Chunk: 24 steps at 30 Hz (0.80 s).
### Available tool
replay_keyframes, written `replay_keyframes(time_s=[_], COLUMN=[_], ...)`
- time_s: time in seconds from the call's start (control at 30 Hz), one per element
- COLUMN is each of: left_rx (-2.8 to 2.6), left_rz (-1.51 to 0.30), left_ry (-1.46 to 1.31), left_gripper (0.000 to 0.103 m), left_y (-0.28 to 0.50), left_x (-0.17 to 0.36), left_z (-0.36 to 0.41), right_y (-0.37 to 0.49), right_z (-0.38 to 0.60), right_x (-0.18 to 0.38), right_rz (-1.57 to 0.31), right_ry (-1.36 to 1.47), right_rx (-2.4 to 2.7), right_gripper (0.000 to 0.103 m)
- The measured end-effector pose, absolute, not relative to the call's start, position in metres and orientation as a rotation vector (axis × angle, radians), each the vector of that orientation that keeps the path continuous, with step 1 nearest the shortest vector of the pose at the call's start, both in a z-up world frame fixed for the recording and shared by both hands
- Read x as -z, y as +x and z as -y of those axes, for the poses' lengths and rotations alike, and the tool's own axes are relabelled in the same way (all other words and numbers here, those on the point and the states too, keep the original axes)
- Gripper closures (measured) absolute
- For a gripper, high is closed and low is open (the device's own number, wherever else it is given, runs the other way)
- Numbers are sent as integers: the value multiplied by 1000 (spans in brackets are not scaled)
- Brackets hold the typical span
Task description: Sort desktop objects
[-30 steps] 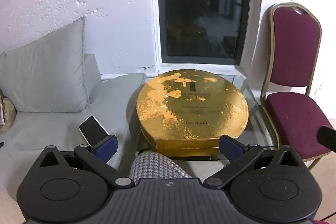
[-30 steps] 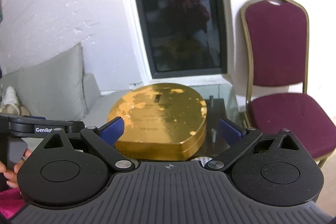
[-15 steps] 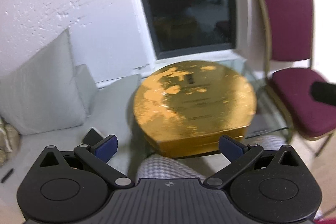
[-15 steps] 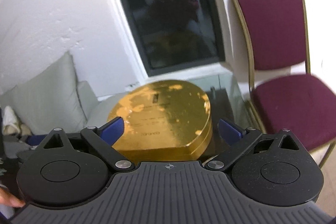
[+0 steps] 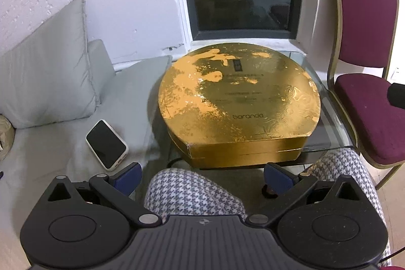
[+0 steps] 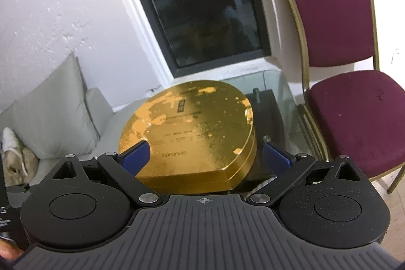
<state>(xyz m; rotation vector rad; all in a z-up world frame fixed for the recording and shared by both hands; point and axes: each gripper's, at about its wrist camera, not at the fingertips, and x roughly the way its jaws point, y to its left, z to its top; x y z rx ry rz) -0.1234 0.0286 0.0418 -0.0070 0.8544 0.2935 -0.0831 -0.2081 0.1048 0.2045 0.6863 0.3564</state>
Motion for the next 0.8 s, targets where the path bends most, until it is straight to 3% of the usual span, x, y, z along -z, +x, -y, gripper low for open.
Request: replay_keyframes(time_s=[0.8], left_rx=[-348], left_rz=[-979], left_ry=[-80], left_gripper=[1], left_y=[-44], left_x=[-36], left_z=[-38], right_y=[-4], right_z=[187], right_x=[-83], right_rz=[-783], right_ry=[187], right_rx=[-413], right_gripper=[4])
